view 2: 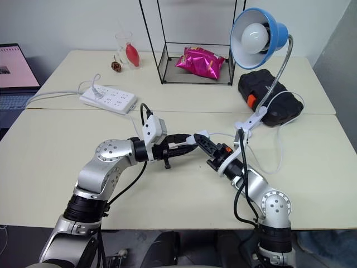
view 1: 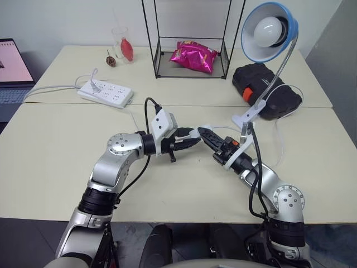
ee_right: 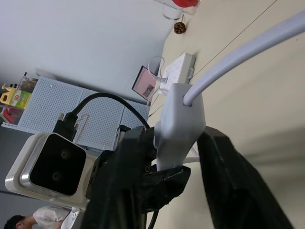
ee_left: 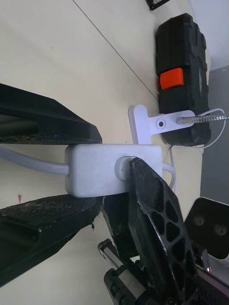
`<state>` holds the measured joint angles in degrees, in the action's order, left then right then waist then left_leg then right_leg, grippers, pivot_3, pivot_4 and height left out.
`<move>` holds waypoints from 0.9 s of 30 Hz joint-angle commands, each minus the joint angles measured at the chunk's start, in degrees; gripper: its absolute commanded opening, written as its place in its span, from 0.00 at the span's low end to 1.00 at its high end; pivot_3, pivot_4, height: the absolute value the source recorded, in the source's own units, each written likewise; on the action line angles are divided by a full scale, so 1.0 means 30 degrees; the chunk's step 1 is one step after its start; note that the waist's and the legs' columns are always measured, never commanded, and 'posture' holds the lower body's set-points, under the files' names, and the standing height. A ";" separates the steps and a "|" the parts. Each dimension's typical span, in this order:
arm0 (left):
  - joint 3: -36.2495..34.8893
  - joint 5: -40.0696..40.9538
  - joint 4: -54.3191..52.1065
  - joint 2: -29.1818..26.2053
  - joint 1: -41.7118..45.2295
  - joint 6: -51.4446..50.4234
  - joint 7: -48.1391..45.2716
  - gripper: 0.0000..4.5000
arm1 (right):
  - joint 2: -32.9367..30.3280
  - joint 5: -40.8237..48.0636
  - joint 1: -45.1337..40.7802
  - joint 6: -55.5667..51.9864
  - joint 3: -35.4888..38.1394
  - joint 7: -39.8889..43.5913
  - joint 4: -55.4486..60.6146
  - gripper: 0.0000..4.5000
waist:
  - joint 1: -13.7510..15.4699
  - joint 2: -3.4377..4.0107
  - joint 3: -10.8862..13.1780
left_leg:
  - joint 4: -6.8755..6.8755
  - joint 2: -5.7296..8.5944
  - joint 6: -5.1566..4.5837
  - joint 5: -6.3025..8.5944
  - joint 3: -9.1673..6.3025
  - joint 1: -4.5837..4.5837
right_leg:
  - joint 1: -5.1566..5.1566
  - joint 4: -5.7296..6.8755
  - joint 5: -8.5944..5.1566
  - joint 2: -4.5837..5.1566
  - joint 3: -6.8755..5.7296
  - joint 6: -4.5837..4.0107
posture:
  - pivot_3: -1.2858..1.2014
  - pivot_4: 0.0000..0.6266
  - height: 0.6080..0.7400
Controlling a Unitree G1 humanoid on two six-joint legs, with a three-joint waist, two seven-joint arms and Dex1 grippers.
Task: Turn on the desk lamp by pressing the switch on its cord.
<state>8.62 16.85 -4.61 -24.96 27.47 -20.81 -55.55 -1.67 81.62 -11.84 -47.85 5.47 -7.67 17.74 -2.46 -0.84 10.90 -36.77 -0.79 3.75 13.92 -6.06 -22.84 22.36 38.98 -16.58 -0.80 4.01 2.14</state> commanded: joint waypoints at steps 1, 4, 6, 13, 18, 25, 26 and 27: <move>-0.0082 0.0286 -0.0852 0.0025 0.0138 0.0189 0.0087 0.24 | -0.0061 0.0499 -0.0104 0.0125 -0.0079 -0.0018 0.0565 0.61 | 0.0001 0.0000 0.0000 | 0.0000 0.0000 0.0000 0.0000 0.0001 0.0000 | 0.0000 0.0000 0.0000 0.0000 0.0000 0.0000 | 0.52 0.24 1.00; -0.0080 0.0294 -0.0853 0.0017 0.0133 0.0183 0.0072 0.24 | -0.0074 0.0506 -0.0061 0.0049 -0.0177 -0.0135 0.0515 0.62 | 0.0000 0.0000 0.0000 | 0.0000 0.0001 0.0000 0.0000 0.0001 -0.0001 | 0.0000 -0.0001 0.0000 0.0000 0.0001 0.0000 | 0.52 0.24 1.00; -0.0076 0.0299 -0.0841 0.0019 0.0148 0.0181 0.0059 0.24 | -0.0091 0.0475 -0.0052 0.0003 -0.0241 -0.0194 0.0460 0.62 | 0.0000 0.0000 0.0000 | 0.0001 0.0000 0.0000 0.0000 -0.0001 -0.0001 | 0.0000 -0.0001 0.0000 0.0000 0.0000 0.0000 | 0.52 0.24 1.00; -0.0050 0.0304 -0.0809 0.0021 0.0188 0.0182 0.0007 0.24 | -0.0193 0.0462 -0.0080 -0.0149 -0.0432 -0.0269 0.0363 0.62 | 0.0000 0.0000 0.0000 | 0.0004 0.0000 0.0000 0.0000 0.0001 -0.0002 | 0.0003 -0.0002 -0.0002 0.0000 0.0002 -0.0002 | 0.52 0.24 1.00; -0.0035 0.0302 -0.0848 0.0026 0.0165 0.0163 0.0018 0.24 | -0.0202 0.0512 -0.0060 -0.0125 -0.0479 -0.0339 0.0330 0.62 | 0.0000 0.0000 0.0000 | 0.0008 0.0000 0.0000 0.0000 0.0001 -0.0002 | 0.0005 -0.0003 -0.0003 0.0000 0.0001 -0.0004 | 0.52 0.24 1.00; -0.0034 0.0325 -0.0951 0.0018 0.0100 0.0150 0.0022 0.24 | -0.0081 0.0574 -0.0008 -0.0019 -0.0482 -0.0534 0.0268 0.24 | 0.0000 0.0000 0.0000 | 0.0012 0.0000 0.0000 0.0000 0.0000 -0.0003 | 0.0006 -0.0004 -0.0004 0.0000 0.0000 -0.0005 | 0.52 0.24 1.00; -0.0030 0.0321 -0.0957 0.0013 0.0092 0.0153 0.0018 0.24 | -0.0066 0.0592 -0.0001 -0.0001 -0.0471 -0.0537 0.0264 0.20 | 0.0000 0.0000 0.0000 | 0.0013 0.0000 0.0000 0.0000 0.0001 -0.0003 | 0.0006 -0.0004 -0.0004 0.0000 0.0001 -0.0005 | 0.52 0.24 1.00; -0.0030 0.0326 -0.0971 0.0005 0.0087 0.0140 0.0015 0.24 | -0.0061 0.0616 0.0006 0.0002 -0.0474 -0.0538 0.0272 0.15 | 0.0000 0.0001 0.0001 | 0.0014 -0.0001 0.0000 0.0000 -0.0001 -0.0003 | 0.0007 -0.0004 -0.0005 0.0000 0.0000 -0.0006 | 0.52 0.24 1.00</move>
<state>8.63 17.09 -4.69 -24.96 27.46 -20.87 -55.60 -2.06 82.18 -11.83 -48.14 4.28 -9.07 17.66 -2.46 -0.84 10.91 -36.72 -0.79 3.75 13.92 -6.06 -22.85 22.38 38.97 -16.60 -0.80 4.01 2.13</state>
